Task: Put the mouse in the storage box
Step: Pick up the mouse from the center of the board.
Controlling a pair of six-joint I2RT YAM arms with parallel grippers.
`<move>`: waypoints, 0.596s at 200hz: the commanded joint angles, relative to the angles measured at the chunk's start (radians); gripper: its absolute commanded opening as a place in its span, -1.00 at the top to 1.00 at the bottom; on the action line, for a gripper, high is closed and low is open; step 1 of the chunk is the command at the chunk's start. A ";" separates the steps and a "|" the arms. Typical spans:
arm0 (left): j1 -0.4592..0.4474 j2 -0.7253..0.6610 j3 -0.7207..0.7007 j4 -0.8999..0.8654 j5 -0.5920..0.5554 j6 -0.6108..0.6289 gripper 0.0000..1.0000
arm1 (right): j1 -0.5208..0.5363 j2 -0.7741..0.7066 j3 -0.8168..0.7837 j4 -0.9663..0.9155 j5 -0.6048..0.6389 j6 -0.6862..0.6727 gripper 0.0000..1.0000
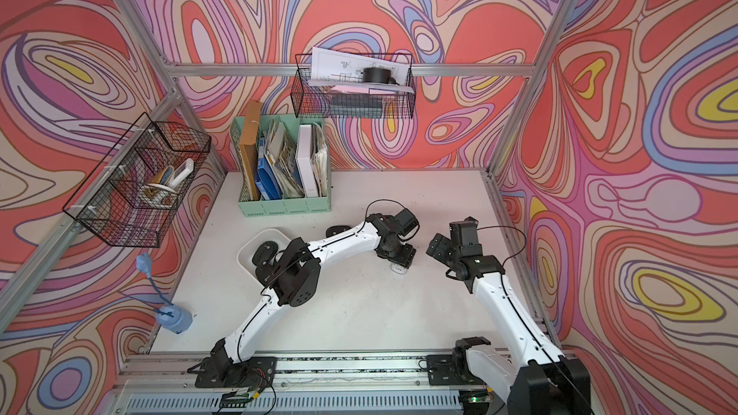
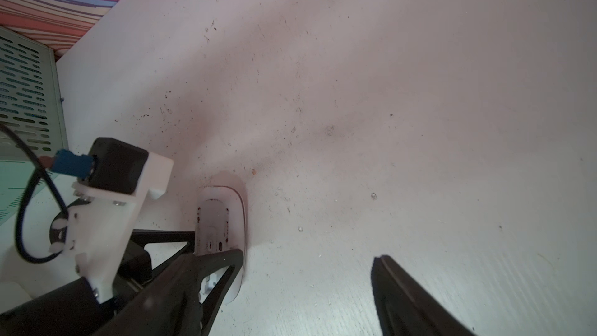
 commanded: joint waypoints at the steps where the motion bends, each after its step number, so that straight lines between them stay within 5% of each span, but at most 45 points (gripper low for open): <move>1: -0.001 0.036 0.017 -0.054 0.002 -0.002 -0.25 | -0.004 -0.015 -0.002 0.012 -0.007 -0.006 -0.73; 56: 0.000 0.012 -0.006 -0.028 -0.005 -0.007 0.12 | -0.004 -0.006 0.005 0.018 -0.017 -0.006 -0.72; 119: 0.000 -0.162 -0.195 0.104 -0.038 -0.010 0.09 | -0.004 -0.007 -0.004 0.033 -0.044 -0.006 -0.72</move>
